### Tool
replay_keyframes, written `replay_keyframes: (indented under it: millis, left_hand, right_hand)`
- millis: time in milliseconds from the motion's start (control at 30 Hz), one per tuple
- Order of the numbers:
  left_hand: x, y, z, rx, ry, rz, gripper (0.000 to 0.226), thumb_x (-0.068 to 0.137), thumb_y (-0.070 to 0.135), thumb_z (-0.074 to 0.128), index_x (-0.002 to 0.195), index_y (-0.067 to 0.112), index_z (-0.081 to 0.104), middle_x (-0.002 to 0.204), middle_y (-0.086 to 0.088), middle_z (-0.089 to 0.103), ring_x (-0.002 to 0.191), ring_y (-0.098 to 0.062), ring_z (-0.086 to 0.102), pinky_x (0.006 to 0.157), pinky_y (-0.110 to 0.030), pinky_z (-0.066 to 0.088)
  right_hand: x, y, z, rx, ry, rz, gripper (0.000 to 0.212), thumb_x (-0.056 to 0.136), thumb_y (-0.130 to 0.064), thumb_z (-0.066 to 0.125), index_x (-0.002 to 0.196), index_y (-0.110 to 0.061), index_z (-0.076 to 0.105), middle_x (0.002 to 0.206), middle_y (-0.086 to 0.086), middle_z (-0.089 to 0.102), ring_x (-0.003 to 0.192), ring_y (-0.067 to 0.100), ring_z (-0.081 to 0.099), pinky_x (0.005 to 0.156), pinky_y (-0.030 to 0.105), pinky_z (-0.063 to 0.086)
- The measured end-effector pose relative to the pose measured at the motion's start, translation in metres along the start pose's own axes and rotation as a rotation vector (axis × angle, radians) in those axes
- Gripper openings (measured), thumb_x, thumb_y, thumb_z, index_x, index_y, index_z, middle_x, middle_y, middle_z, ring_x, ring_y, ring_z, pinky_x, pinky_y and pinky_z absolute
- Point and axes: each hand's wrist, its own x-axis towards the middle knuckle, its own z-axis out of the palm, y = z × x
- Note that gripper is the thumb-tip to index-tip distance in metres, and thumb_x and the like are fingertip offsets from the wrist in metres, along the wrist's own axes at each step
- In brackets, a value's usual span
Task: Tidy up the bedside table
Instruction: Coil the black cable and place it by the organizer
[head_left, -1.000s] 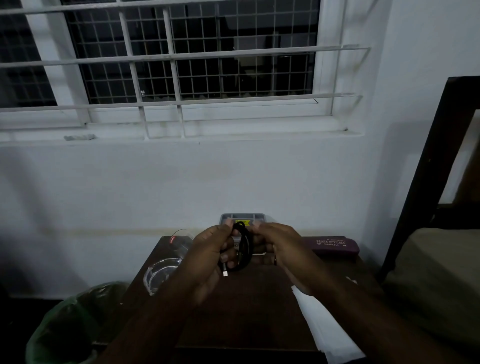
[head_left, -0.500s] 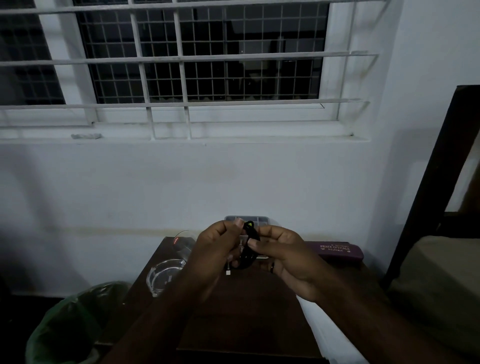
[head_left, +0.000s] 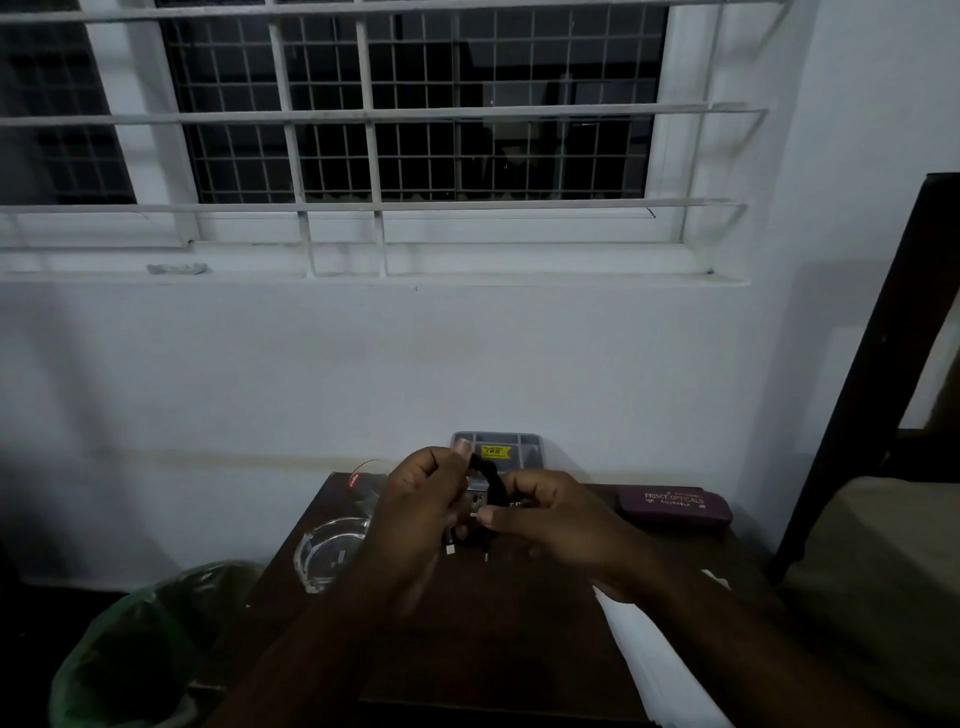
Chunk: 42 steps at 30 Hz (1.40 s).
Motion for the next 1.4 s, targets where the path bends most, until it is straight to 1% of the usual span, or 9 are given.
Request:
replay_keyframes:
  millis: [67,200,333,433,833,1000,1100,1233,1400]
  left_hand:
    - [0.001,-0.001,0.000,-0.015,0.032,-0.007,0.035,0.084,0.047,0.062,0.074,0.013,0.063,0.045,0.002,0.034,0.041,-0.013,0.031,0.042,-0.023,0.035]
    - [-0.001,-0.006,0.005,-0.045,0.058,-0.038,0.038,0.086,0.044,0.060,0.055,0.023,0.056,0.048,0.000,0.034,0.043,-0.014,0.033,0.041,-0.025,0.036]
    - [0.001,-0.008,0.008,-0.138,0.060,-0.134,0.016,0.089,0.023,0.061,0.081,0.010,0.060,0.061,-0.006,0.054,0.051,-0.017,0.051,0.049,-0.031,0.049]
    - [0.000,-0.010,0.004,0.057,0.064,-0.152,0.015,0.088,0.013,0.067,0.102,0.011,0.062,0.081,-0.009,0.071,0.070,-0.020,0.070,0.060,-0.035,0.056]
    - [-0.008,-0.038,0.018,0.148,0.186,-0.197,0.031,0.078,0.004,0.076,0.105,0.005,0.060,0.097,-0.013,0.070,0.087,-0.022,0.073,0.069,-0.031,0.060]
    - [-0.007,-0.060,0.037,0.335,0.125,-0.241,0.025,0.077,0.012,0.078,0.099,0.014,0.067,0.102,-0.009,0.072,0.095,-0.024,0.070,0.087,-0.045,0.058]
    - [-0.009,-0.074,0.047,0.400,0.114,-0.244,0.021,0.080,0.013,0.076,0.099,0.018,0.068,0.100,-0.003,0.071,0.091,-0.016,0.069,0.082,-0.035,0.059]
    - [-0.001,-0.115,0.074,0.541,-0.040,-0.220,0.019,0.082,0.013,0.074,0.100,0.016,0.068,0.095,0.006,0.068,0.086,-0.003,0.065,0.064,-0.008,0.051]
    - [0.015,-0.136,0.075,0.681,-0.128,-0.168,0.025,0.082,0.011,0.072,0.104,0.018,0.064,0.104,0.009,0.065,0.095,0.001,0.062,0.073,-0.009,0.050]
  right_hand:
    - [0.002,-0.001,-0.002,-0.032,-0.064,0.028,0.022,0.086,-0.030,0.069,0.100,-0.014,0.069,0.097,0.005,0.075,0.079,0.012,0.071,0.062,0.019,0.053]
    - [0.004,0.004,-0.008,-0.026,-0.131,0.058,0.024,0.085,-0.029,0.071,0.101,-0.012,0.069,0.103,0.010,0.074,0.095,0.028,0.071,0.077,0.037,0.060]
    - [0.000,0.012,-0.019,0.138,-0.060,0.084,0.005,0.085,-0.025,0.071,0.084,-0.029,0.074,0.092,0.001,0.077,0.090,0.016,0.073,0.082,0.035,0.059]
    - [-0.001,0.018,-0.026,0.226,0.035,0.112,0.008,0.083,-0.024,0.074,0.090,-0.021,0.075,0.093,0.004,0.076,0.085,0.016,0.073,0.077,0.033,0.059]
    - [-0.007,0.032,-0.042,0.356,0.205,0.265,0.041,0.078,-0.016,0.079,0.111,-0.009,0.056,0.092,0.013,0.075,0.084,0.029,0.074,0.068,0.034,0.060]
    - [-0.016,0.051,-0.058,0.220,0.329,0.351,0.028,0.081,-0.015,0.076,0.103,-0.004,0.061,0.091,0.018,0.075,0.081,0.028,0.075,0.072,0.037,0.061]
    - [-0.024,0.060,-0.067,0.092,0.379,0.389,0.014,0.086,-0.013,0.070,0.096,-0.004,0.066,0.089,0.015,0.074,0.079,0.025,0.075,0.072,0.035,0.062]
    - [-0.026,0.085,-0.093,-0.033,0.463,0.446,0.008,0.090,-0.009,0.064,0.091,-0.002,0.068,0.090,0.017,0.073,0.084,0.029,0.073,0.066,0.028,0.061]
    - [-0.012,0.097,-0.094,-0.187,0.463,0.449,0.012,0.091,-0.009,0.062,0.092,0.000,0.070,0.092,0.019,0.071,0.086,0.032,0.072,0.081,0.042,0.060]
